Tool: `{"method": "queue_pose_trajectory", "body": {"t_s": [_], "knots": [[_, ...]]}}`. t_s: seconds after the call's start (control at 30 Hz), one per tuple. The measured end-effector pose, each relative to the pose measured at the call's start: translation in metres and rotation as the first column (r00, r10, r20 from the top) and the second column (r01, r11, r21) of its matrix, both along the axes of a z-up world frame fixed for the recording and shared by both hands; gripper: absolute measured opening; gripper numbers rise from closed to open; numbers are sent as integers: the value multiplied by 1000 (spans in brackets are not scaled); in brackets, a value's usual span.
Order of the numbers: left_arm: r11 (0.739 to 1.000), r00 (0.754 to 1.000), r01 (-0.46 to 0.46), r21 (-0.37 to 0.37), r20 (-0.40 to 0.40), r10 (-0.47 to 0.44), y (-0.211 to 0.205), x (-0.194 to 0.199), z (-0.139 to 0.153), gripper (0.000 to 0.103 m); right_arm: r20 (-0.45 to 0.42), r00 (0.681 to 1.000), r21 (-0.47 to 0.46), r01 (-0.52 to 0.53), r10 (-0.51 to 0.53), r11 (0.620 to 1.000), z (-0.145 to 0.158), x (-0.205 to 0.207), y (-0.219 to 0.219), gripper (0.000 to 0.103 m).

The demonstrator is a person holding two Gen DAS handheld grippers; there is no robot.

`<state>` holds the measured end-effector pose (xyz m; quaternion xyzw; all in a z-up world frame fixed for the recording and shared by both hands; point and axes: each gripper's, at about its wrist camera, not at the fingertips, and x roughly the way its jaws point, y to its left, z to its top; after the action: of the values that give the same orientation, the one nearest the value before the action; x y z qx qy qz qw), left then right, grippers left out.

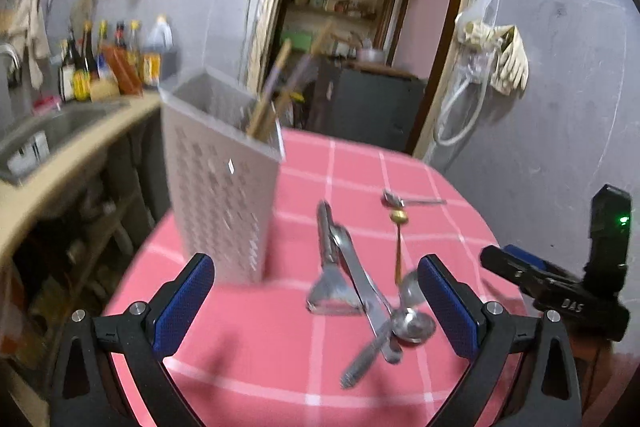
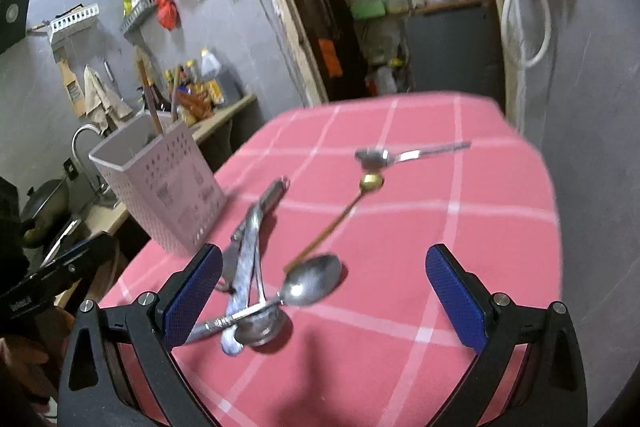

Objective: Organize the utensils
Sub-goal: 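Bring both tools back over the peeler and spoons on the cloth, then grasp the metal peeler by its handle with the left tool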

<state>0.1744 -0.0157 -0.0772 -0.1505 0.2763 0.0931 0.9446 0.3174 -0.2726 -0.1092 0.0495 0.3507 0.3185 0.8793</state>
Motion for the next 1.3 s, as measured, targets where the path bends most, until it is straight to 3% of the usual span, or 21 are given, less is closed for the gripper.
{"method": "queue_pose_trajectory", "body": {"t_s": [0.07, 0.23, 0.3, 0.53, 0.63, 0.73, 0.87, 0.93, 1.0, 1.1, 1.3], "knots": [[999, 999, 4, -51, -34, -6, 0, 5, -12, 102, -34, 999, 9, -26, 26, 1000, -13, 6, 2, 95], [983, 997, -16, -183, -81, 1, 7, 20, -39, 98, -92, 993, 15, -68, 69, 998, -31, 19, 13, 66], [972, 994, -23, -233, -112, -3, 10, 27, -49, 88, -116, 990, 17, -80, 81, 997, -35, 23, 19, 61], [946, 976, -60, -318, -218, -11, 12, 42, -77, 69, -216, 969, 17, -117, 118, 993, -55, 36, 35, 41], [937, 977, -66, -343, -214, -9, 13, 41, -80, 66, -237, 963, 30, -124, 128, 992, -60, 40, 38, 32], [924, 978, -70, -376, -211, -11, 14, 42, -83, 55, -258, 958, 50, -118, 127, 992, -64, 43, 38, 25], [908, 980, -103, -405, -199, 22, 15, 45, -85, 52, -272, 955, 68, -106, 121, 992, -67, 42, 39, 22], [900, 979, -121, -419, -200, 38, 17, 45, -86, 43, -270, 955, 64, -106, 120, 992, -68, 41, 40, 20], [895, 974, -153, -419, -219, 65, 18, 46, -90, 25, -273, 955, 62, -106, 119, 992, -69, 41, 41, 15], [886, 969, -188, -424, -226, 98, 20, 46, -91, 17, -282, 952, 71, -100, 116, 992, -68, 44, 36, 8], [907, 977, -170, -385, -187, 104, 14, 43, -74, 9, -220, 969, 95, -93, 113, 991, -50, 34, 31, 4]]}}
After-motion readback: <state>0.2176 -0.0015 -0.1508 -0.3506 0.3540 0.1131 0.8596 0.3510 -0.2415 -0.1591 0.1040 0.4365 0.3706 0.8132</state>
